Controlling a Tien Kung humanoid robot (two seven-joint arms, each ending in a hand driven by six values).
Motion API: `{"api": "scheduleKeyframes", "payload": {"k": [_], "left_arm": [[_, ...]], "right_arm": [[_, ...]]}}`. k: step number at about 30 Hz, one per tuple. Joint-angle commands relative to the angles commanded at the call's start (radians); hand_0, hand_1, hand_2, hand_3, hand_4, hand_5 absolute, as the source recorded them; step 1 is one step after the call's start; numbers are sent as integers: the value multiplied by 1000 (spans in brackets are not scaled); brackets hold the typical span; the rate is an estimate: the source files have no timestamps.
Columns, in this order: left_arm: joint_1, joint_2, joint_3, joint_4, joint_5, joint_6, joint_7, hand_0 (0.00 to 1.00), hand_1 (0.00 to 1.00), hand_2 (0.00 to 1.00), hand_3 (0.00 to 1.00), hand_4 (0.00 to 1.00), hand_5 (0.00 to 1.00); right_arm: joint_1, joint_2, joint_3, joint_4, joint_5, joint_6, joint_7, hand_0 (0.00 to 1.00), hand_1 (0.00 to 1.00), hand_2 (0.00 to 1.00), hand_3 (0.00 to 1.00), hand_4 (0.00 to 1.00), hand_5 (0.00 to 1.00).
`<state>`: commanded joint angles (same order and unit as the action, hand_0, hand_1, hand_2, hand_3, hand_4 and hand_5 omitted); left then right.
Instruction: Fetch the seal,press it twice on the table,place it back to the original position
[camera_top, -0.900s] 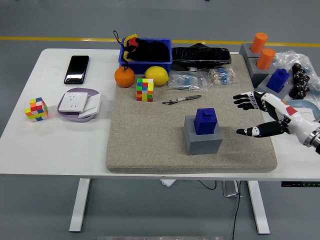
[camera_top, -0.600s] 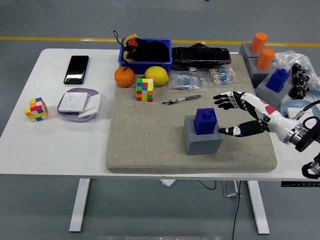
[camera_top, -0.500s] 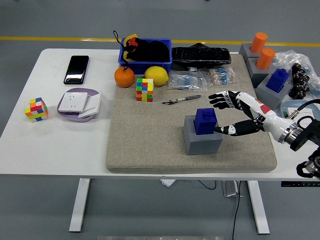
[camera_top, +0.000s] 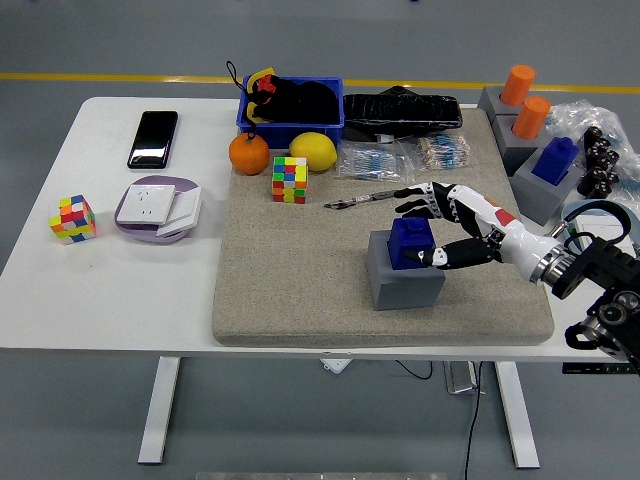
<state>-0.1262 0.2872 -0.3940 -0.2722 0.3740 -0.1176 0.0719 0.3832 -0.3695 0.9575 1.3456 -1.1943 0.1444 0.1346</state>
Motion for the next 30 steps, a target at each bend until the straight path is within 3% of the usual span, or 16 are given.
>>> {"api": "scheduleKeyframes", "payload": {"k": [5, 17, 30], "left_arm": [[0, -4, -3, -1, 3, 0, -1, 793, 747, 737, 774, 791, 474], [4, -13, -7, -1, 4, -2, -1, 793, 747, 736, 774, 793, 474], [2, -17, -13, 0, 3, -3, -1, 793, 747, 738, 774, 794, 474]], "right_arm": [[15, 15, -19, -46, 83, -18, 26, 726, 643, 644, 738, 889, 2], [34, 48, -49, -126, 105, -11, 53, 729, 674, 673, 760, 888, 2], [35, 50, -54, -145, 118, -18, 60, 716, 683, 691, 770, 890, 2]]}}
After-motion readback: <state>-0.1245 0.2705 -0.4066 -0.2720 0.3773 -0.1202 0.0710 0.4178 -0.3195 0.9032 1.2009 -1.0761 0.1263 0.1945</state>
